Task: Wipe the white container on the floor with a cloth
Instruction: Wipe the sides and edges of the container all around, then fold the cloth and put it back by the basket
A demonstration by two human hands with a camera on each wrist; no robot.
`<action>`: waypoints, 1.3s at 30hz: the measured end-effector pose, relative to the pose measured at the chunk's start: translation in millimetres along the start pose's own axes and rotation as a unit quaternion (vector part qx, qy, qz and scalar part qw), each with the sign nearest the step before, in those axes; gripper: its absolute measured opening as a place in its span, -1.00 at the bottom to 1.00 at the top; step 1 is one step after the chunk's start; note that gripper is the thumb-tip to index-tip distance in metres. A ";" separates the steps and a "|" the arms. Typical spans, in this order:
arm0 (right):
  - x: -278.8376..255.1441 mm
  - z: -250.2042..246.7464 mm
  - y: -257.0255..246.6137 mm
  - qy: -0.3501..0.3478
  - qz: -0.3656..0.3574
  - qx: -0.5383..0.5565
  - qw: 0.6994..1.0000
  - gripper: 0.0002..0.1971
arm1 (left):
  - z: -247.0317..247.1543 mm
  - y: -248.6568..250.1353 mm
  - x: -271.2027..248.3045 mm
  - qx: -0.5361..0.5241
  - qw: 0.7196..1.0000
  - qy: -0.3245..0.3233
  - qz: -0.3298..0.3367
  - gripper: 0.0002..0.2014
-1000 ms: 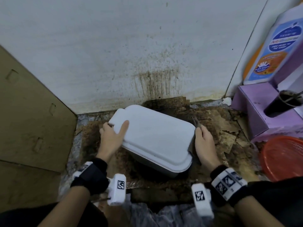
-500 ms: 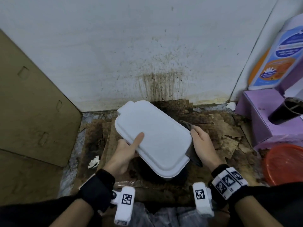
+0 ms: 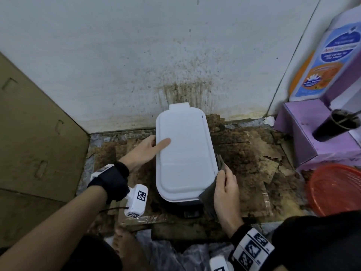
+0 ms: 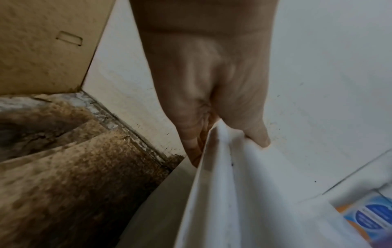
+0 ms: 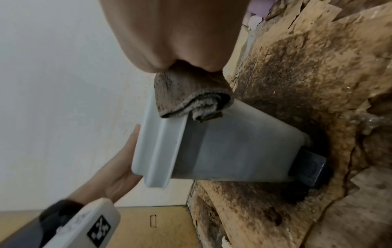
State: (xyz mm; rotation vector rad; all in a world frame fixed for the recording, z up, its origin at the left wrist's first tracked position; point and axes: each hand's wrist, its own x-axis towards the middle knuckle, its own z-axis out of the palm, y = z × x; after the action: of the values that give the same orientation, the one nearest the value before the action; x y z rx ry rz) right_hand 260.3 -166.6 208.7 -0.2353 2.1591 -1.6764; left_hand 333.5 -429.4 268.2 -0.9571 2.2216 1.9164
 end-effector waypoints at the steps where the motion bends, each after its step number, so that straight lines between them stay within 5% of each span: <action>1: 3.3 1.5 3.5 -0.003 0.008 0.012 1.000 -0.55 | -1.6 -5.1 -0.7 0.005 1.000 0.009 -0.004 -0.27; 6: 17.2 2.8 -5.4 -0.002 0.003 0.025 1.000 -0.56 | 3.6 -21.8 -6.9 0.038 0.998 0.055 0.012 -0.33; 11: 18.5 -1.6 -41.7 -0.024 -0.195 -0.072 0.978 -0.59 | 26.2 -14.6 -23.3 0.218 0.954 0.189 0.083 -0.43; 14: 18.2 5.7 -52.7 -0.145 -0.307 -0.188 0.922 -0.58 | 40.2 -9.8 -40.3 0.198 0.945 0.221 0.140 -0.62; 18: 18.3 20.5 -55.0 -0.222 -0.446 -0.377 0.781 -0.57 | 44.2 -9.5 -52.1 0.153 0.944 0.239 0.166 -0.73; 20: 18.6 22.6 -58.1 -0.256 -0.459 -0.373 0.764 -0.58 | 41.5 -10.5 -55.5 0.181 0.940 0.231 0.175 -0.77; 25: 21.2 15.6 -68.9 -0.300 -0.441 -0.289 0.795 -0.63 | 39.8 -6.8 -54.8 0.257 0.931 0.189 0.175 -0.68; 28: 15.1 2.8 -61.0 -0.169 -0.417 -0.253 0.856 -0.65 | 40.0 -5.9 -50.0 0.283 0.931 0.162 0.164 -0.56; 32: -1.2 -19.3 -39.6 -0.059 -0.235 -0.242 0.939 -0.66 | 40.3 -6.7 -36.1 0.347 0.906 0.153 0.187 -0.64; 35: -3.8 -34.1 -30.5 -0.070 -0.196 -0.244 0.947 -0.72 | 36.7 -4.1 -27.7 0.328 0.906 0.152 0.217 -0.86; 39: 4.6 -41.5 -34.4 -0.085 -0.222 -0.276 0.931 -0.75 | 35.0 3.3 -26.5 0.323 0.909 0.121 0.234 -0.85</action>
State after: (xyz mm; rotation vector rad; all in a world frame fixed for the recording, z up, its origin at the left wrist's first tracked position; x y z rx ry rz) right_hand 235.6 -140.6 249.2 -1.0545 2.5174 -1.1326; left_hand 341.1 -386.5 274.4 -0.6080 3.1402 1.0154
